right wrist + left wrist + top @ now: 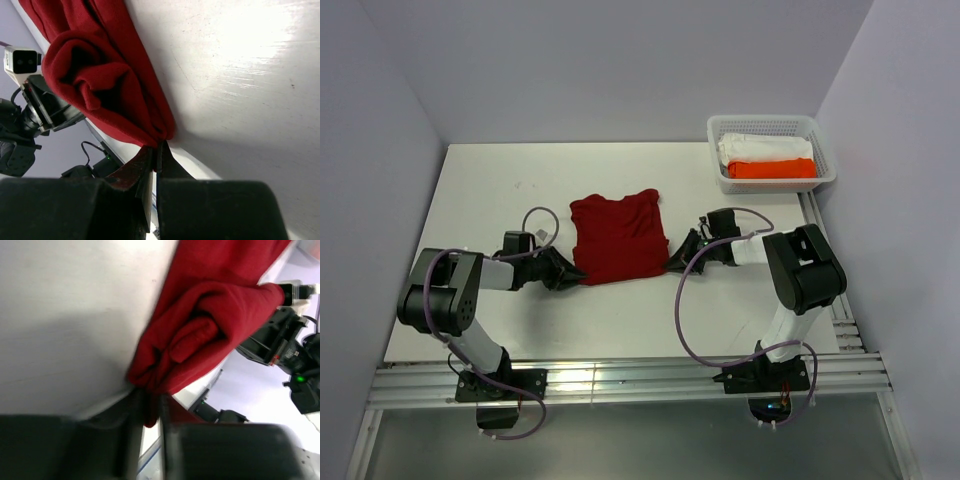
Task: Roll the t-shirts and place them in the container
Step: Roll the tshirt
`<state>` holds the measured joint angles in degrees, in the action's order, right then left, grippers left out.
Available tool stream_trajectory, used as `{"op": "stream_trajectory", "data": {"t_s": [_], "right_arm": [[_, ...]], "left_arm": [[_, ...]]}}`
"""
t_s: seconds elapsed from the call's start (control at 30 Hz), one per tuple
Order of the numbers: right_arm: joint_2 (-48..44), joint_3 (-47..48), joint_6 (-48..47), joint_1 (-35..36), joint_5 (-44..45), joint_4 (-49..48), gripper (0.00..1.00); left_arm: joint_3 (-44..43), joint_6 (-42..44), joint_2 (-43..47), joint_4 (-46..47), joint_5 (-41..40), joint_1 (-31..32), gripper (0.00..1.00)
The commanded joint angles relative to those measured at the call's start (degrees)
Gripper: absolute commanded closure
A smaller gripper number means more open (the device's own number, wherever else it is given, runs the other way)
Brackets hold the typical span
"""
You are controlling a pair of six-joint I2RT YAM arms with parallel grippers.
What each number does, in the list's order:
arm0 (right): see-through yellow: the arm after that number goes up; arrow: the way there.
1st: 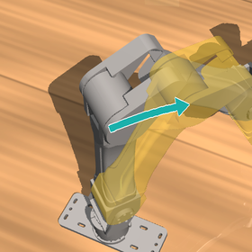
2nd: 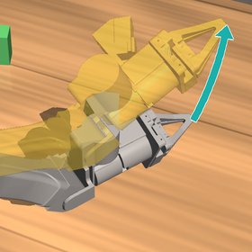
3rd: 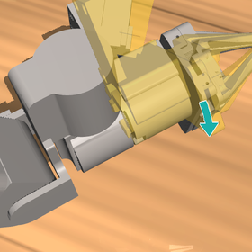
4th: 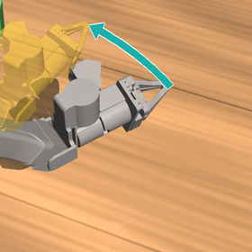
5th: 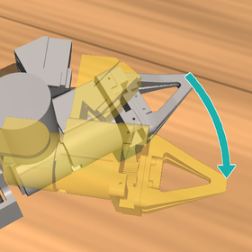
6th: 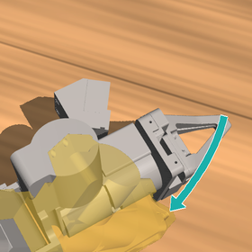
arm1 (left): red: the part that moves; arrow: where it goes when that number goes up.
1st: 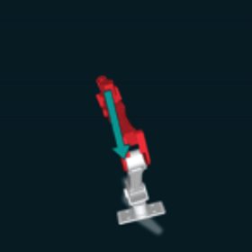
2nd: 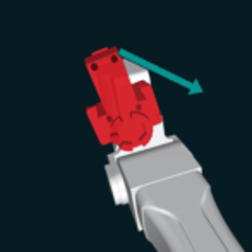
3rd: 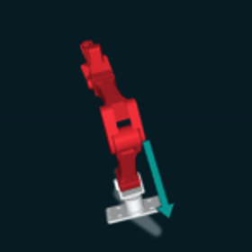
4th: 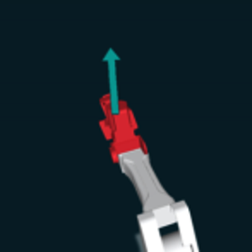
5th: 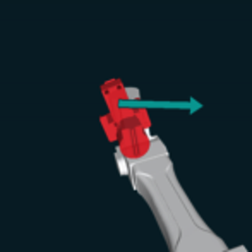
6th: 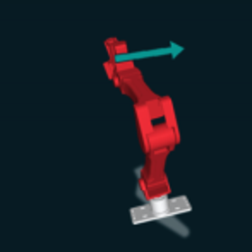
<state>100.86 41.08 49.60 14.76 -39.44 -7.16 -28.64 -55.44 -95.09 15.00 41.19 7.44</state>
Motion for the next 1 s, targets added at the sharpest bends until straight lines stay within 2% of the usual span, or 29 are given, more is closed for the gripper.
{"op": "stream_trajectory", "data": {"t_s": [0.0,0.07,0.2,0.4,0.63,0.97], "right_arm": [[-1.19,2.42,-0.91,0.18,0.42,1.09,1.00],[-1.72,2.86,-1.17,0.18,0.68,3.10,1.00],[-2.16,4.01,-1.26,0.18,0.77,8.89,1.00],[-4.96,1.20,0.14,0.18,-1.25,12.60,1.00],[-11.46,-1.26,-1.44,0.18,-0.90,23.66,1.00],[-18.06,-9.08,-0.04,0.18,-1.69,30.88,1.00]], "left_arm": [[0.08,1.30,-1.51,-5.59,-9.54,0.55,0.83],[-0.88,1.82,-0.89,-7.26,-9.55,0.73,1.00],[-2.38,1.91,0.60,-11.74,-9.20,1.69,1.00],[-2.21,-1.16,4.64,-18.86,-9.55,4.77,1.00],[2.00,-7.31,14.39,-24.40,-8.93,7.58,1.00],[6.49,-14.08,26.09,-30.29,-8.93,11.10,1.00]]}}
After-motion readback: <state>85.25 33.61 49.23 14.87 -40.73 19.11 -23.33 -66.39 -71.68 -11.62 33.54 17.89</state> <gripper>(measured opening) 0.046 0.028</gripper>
